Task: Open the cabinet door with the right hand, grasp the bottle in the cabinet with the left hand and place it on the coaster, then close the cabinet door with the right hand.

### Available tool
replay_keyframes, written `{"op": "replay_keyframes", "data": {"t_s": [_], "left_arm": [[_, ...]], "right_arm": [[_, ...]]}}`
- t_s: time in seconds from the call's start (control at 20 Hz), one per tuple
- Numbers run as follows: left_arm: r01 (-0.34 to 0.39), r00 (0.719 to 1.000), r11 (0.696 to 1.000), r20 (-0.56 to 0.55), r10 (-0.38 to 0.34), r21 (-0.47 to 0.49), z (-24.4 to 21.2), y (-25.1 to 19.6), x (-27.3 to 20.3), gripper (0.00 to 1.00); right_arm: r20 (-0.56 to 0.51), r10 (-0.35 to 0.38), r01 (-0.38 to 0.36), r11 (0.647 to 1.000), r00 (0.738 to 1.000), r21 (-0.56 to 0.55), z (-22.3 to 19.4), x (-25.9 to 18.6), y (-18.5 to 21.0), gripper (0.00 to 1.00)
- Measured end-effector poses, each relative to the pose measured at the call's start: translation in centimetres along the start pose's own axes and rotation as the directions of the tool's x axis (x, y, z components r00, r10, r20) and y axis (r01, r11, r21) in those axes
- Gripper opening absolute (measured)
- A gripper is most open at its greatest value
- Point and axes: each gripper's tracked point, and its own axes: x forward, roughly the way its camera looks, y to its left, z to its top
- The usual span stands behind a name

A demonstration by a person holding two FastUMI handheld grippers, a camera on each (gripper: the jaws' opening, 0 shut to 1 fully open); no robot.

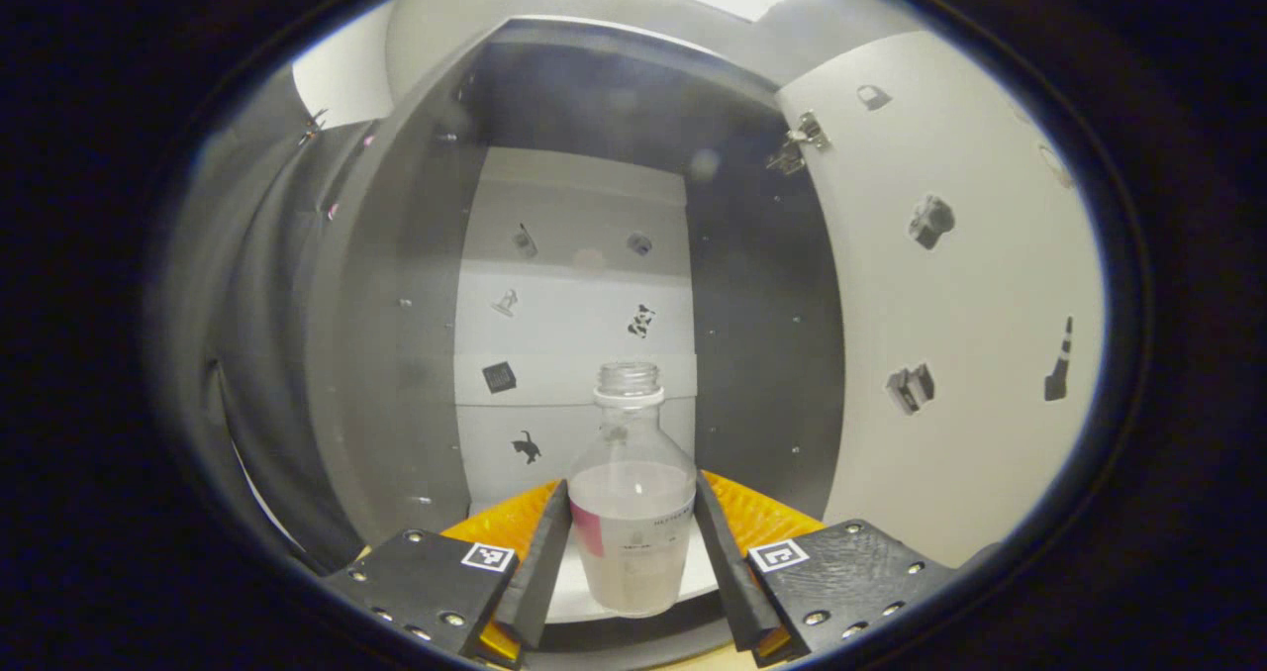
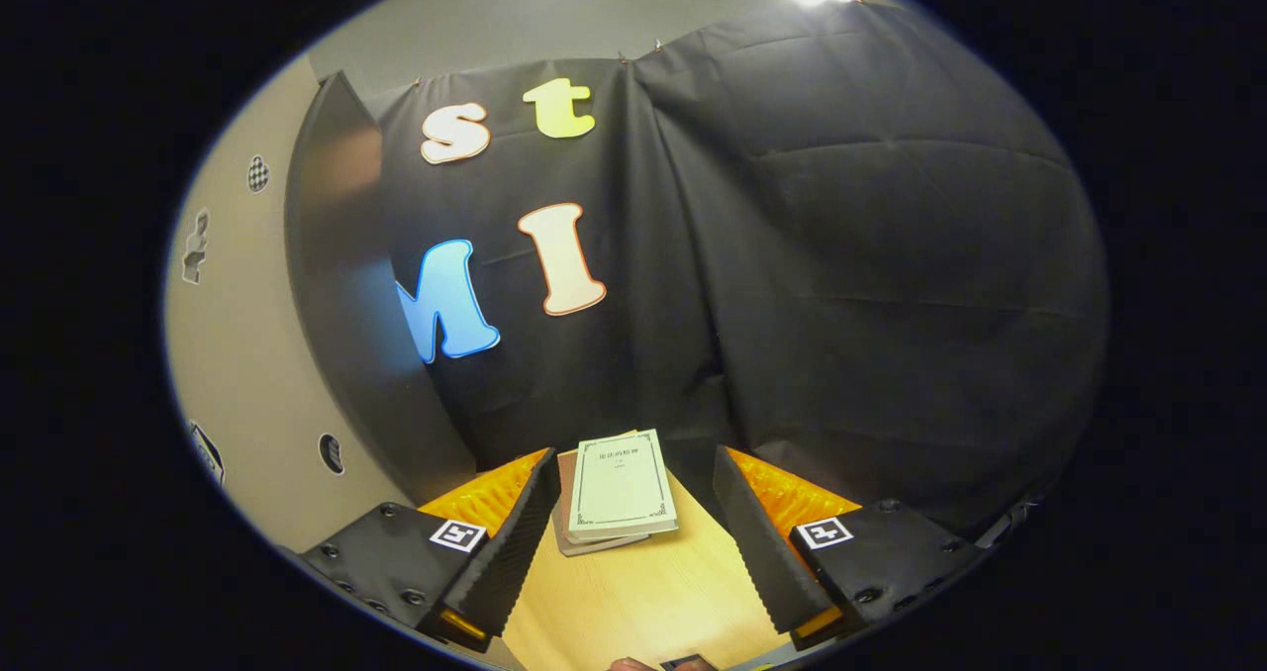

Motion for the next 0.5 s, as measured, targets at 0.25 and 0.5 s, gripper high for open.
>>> {"op": "replay_keyframes", "data": {"t_s": [0.25, 0.5], "left_arm": [[-0.040, 0.999, 0.999, 0.008, 0.040, 0.026, 0.4, 2.5, -7.5, 0.72], [-0.110, 0.994, 0.993, -0.010, 0.110, 0.033, -0.4, 6.6, -14.1, 0.71]], "right_arm": [[0.013, 0.014, -0.014, 1.000, 1.000, -0.015, 0.4, -2.4, 1.0, 0.98], [0.025, 0.019, -0.019, 1.000, 0.999, -0.014, 0.8, -4.6, 1.3, 0.98]]}}
